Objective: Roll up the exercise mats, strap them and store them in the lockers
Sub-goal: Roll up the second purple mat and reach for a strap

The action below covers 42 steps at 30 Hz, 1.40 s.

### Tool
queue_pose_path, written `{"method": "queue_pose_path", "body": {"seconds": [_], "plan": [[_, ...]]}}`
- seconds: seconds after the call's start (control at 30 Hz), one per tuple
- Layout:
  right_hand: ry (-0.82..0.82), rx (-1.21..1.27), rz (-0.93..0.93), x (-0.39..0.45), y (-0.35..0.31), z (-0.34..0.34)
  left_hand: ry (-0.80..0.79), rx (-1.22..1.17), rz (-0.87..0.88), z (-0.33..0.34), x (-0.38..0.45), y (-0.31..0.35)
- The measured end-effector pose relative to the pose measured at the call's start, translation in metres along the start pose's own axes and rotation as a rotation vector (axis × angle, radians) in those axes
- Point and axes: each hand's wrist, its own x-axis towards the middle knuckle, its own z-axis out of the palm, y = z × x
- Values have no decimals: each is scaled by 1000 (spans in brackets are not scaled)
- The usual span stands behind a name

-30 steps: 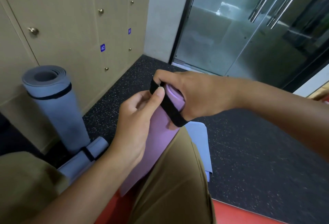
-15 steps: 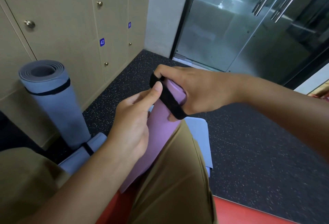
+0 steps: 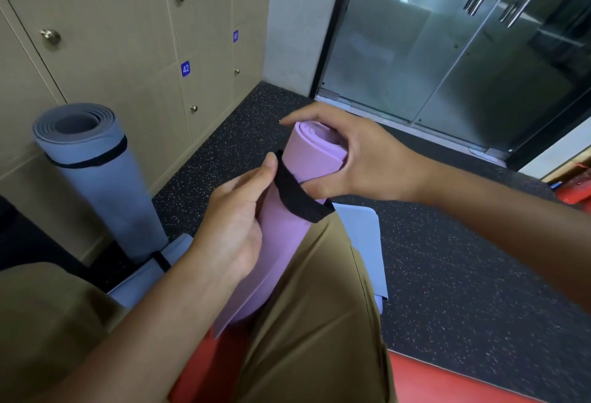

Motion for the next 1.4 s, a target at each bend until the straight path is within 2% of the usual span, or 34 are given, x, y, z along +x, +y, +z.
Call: {"method": "queue_pose_path", "body": {"seconds": [0.17,0.23,0.3,0.37,0.47,0.53,0.6,0.7,0.83,0.93,1.1,1.23,1.4], "plan": [[54,77,-3,-2,13,8,99,96,121,1,10,-7],[36,119,5,-2,17,8,129,165,246,0,15,-12],[29,152,24,0,19,7,118,353,431,2,17,-16],[42,146,33,3,20,6,79,530,551,6,16,-20],[62,143,36,7,22,6,-42,617,615,7,15,-23],[84,169,47,8,24,5,-200,708,635,-5,21,-27],[109,196,59,10,27,5,-350,905,629,-18,30,-28],[136,192,65,14,33,5,-394,1119,623,-29,43,-30],[147,207,67,19,36,6,-316,997,698,-20,53,-23],[138,221,61,23,38,6,-302,872,702,-9,59,-17],[168,153,68,29,47,8,-178,786,704,-7,63,-30],[262,11,16,33,54,14,-136,777,733,-6,65,-38],[240,-21,-39,38,64,21,-91,862,725,-16,69,-47]]}}
